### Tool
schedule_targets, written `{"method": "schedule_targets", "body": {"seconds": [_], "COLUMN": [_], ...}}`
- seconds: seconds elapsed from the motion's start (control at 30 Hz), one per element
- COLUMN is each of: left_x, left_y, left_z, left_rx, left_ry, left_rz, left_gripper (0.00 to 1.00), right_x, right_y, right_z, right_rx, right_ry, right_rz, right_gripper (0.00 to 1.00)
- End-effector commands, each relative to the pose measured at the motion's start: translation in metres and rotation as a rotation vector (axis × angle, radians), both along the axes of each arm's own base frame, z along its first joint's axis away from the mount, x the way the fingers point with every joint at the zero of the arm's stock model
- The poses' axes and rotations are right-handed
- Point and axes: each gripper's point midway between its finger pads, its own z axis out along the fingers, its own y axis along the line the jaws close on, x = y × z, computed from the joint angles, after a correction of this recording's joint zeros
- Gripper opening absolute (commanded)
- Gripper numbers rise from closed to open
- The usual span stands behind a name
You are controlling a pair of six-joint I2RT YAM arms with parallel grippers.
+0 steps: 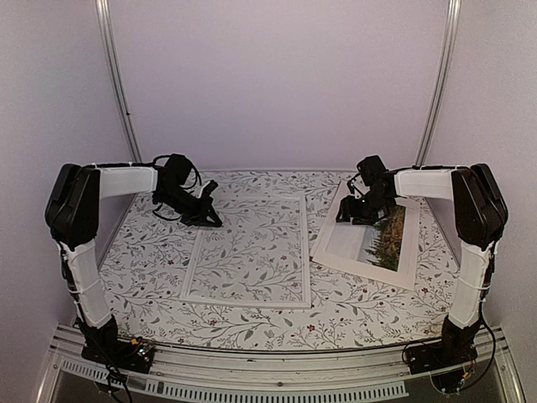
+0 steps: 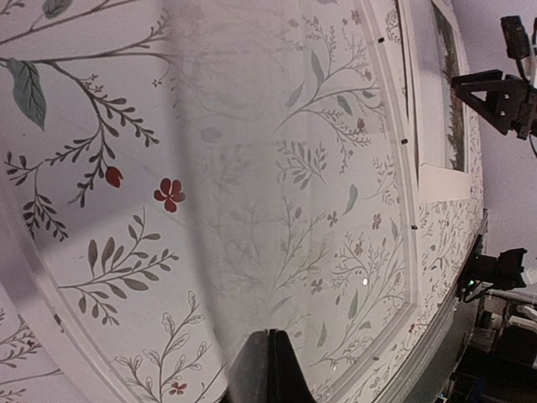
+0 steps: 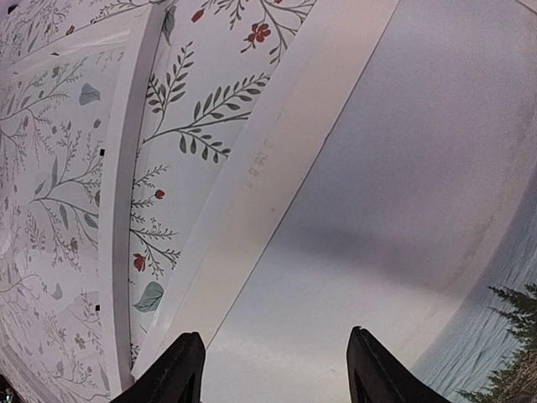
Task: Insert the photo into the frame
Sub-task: Place the glass panel in the frame body.
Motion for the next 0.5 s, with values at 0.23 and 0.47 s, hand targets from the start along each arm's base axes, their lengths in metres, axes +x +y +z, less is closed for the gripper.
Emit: {"method": "schedule_targets", "body": {"seconds": [0.23,0.47], "left_x": [0.014,0.018], "left_y": [-0.009,-0.013], "left_z": [0.027,0.038], "left_rx": [-0.071,-0.106], "left_ry": [-0.058,-0.08], "left_rz": [0.001,-0.008], "left_gripper": [0.0,0.0], "right_x": [0.003,0.003], "right_y": [0.006,0.006], "right_z": [-0.001,-0.002], "right_rx": [-0.001,-0.001], "right_ry": [-0.009,-0.007], "right_rz": [0.02,0.02], "right_gripper": [0.61,0.61]}}
